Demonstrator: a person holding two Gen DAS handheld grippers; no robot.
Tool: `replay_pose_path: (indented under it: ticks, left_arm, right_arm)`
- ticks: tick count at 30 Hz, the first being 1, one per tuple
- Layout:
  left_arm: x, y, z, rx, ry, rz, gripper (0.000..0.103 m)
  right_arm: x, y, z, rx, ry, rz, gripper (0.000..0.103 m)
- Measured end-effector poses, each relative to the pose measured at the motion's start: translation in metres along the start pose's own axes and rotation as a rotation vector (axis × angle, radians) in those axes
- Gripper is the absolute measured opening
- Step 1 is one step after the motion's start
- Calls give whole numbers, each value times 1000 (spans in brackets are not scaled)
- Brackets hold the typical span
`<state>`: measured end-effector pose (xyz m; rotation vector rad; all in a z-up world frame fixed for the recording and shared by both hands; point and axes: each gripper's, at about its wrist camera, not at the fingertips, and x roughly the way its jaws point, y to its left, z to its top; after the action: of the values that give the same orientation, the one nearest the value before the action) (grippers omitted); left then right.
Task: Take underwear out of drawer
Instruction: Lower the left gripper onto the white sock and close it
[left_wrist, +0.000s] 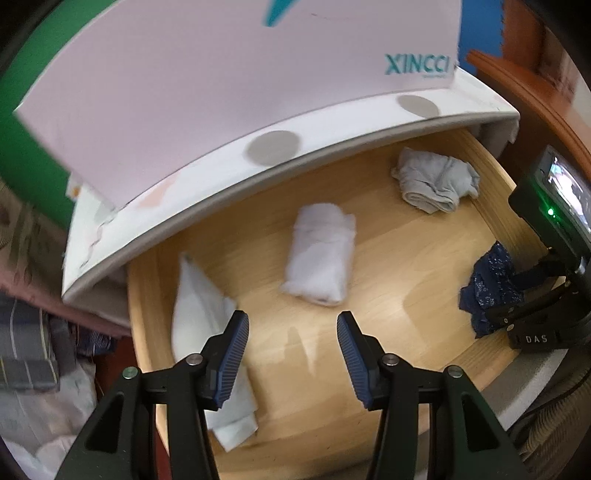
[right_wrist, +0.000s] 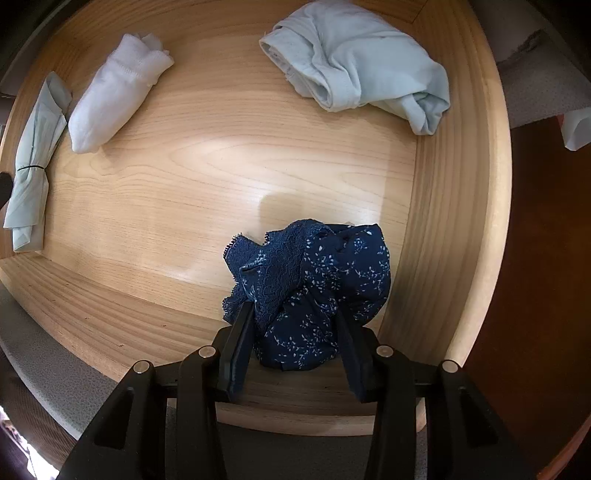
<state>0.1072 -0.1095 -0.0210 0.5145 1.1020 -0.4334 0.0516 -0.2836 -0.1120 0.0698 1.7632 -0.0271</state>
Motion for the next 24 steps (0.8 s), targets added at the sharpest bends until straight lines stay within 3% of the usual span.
replay_pose_path:
  ticks: [9, 24]
  left_arm:
    - [35, -12, 21, 34, 60, -49, 51]
    - [72, -26, 50, 146, 94, -4, 51]
  right_arm:
    - [-2, 0, 1, 2, 0, 0, 40]
    - [0, 0, 3, 1, -5, 7, 40]
